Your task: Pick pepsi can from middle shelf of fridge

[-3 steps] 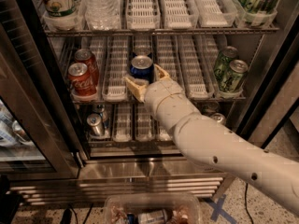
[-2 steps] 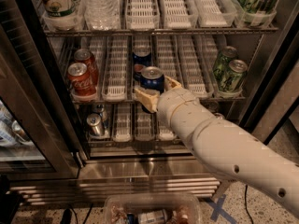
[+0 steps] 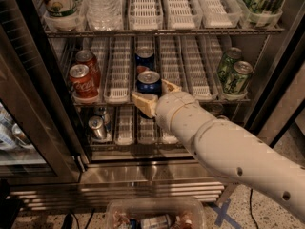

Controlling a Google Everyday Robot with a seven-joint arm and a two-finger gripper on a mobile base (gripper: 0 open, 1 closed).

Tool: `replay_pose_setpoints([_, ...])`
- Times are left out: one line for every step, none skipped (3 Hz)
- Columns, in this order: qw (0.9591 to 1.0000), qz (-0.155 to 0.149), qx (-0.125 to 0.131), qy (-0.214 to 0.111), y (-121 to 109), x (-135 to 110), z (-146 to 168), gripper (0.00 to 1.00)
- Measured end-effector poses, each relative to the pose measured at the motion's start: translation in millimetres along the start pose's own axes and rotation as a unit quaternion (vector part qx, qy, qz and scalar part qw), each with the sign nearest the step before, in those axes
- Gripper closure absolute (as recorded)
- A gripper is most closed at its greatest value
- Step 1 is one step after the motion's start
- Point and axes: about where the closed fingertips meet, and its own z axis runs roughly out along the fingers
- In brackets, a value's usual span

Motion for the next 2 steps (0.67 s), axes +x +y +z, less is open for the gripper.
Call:
replay_pose_setpoints([0.9995, 0.001, -0.028, 0.01, 5.9, 3.0, -1.5, 1.0])
replay_pose_setpoints([0.9973, 0.016, -0.063, 0.032, -2.4, 6.4, -14.8, 1.0])
